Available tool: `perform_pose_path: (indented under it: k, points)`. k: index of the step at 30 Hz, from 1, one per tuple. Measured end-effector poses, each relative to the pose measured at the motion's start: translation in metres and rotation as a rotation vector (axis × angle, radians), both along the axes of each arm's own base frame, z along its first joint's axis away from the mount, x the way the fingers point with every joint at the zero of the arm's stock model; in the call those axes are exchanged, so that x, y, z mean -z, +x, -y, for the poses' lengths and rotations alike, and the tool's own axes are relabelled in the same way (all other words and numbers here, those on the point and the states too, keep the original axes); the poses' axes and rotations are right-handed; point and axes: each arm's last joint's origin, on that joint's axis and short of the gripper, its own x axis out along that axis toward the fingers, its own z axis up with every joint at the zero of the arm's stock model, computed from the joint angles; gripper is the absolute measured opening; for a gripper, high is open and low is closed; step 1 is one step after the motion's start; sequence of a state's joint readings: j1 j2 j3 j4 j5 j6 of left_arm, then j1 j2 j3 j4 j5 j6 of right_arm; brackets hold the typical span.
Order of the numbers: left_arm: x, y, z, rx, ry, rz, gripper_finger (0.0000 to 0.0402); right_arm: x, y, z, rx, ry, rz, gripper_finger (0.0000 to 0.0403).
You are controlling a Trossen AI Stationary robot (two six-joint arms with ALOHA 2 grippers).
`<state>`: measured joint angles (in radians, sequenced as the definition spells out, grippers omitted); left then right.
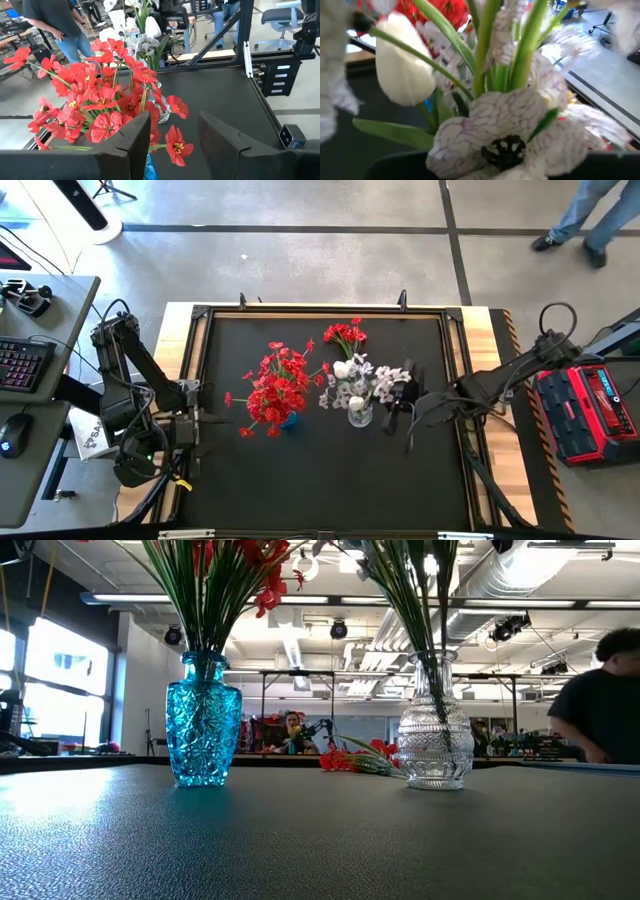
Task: Sort flowers into vase by color
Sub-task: Put the white flowers into the transparent vase, then adjust the transparent vase
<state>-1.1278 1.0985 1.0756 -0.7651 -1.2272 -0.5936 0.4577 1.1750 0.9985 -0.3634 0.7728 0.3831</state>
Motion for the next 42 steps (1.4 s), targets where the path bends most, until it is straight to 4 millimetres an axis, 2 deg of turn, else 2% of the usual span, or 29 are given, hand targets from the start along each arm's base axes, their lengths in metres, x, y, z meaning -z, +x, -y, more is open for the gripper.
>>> perform_pose_path:
  k: [5,10,16,20,28,31,34,36,38,42]
  points:
    - [0.0,0.0,0.0,0.002,-0.007,-0.003,0.0151,0.013,0.011,-0.004,0.002,-0.02,-0.05,0.0023]
    - [0.0,0.0,0.0,0.002,-0.009,-0.003,0.0151,0.013,0.013,-0.002,-0.046,0.026,-0.062,0.0107]
    - [0.001,0.0,0.001,0.021,-0.035,-0.021,0.0151,0.005,-0.005,0.001,-0.198,0.182,-0.118,0.0224]
    - [0.001,0.0,0.001,0.026,-0.045,-0.026,0.0151,0.008,-0.022,0.006,-0.182,0.33,-0.227,0.0264]
    - [0.002,0.0,0.001,0.021,-0.055,-0.029,0.0151,0.028,-0.047,0.021,0.14,0.403,-0.444,0.0263]
    - [0.005,-0.002,-0.002,0.004,-0.059,-0.043,0.0151,0.03,-0.05,0.03,0.254,0.373,-0.437,0.0256]
    - [0.008,-0.003,-0.006,-0.02,-0.079,-0.054,0.0151,0.03,-0.046,0.04,0.268,0.354,-0.451,0.0252]
    - [0.009,-0.004,-0.007,-0.031,-0.09,-0.058,0.0151,0.031,-0.045,0.052,0.328,0.328,-0.457,0.0252]
    - [0.01,-0.004,-0.008,-0.037,-0.097,-0.061,0.0151,0.033,-0.047,0.069,0.465,0.302,-0.457,0.0251]
    - [0.01,-0.005,-0.009,-0.033,-0.086,-0.072,0.0151,0.054,-0.05,0.105,0.65,0.303,-0.487,0.0251]
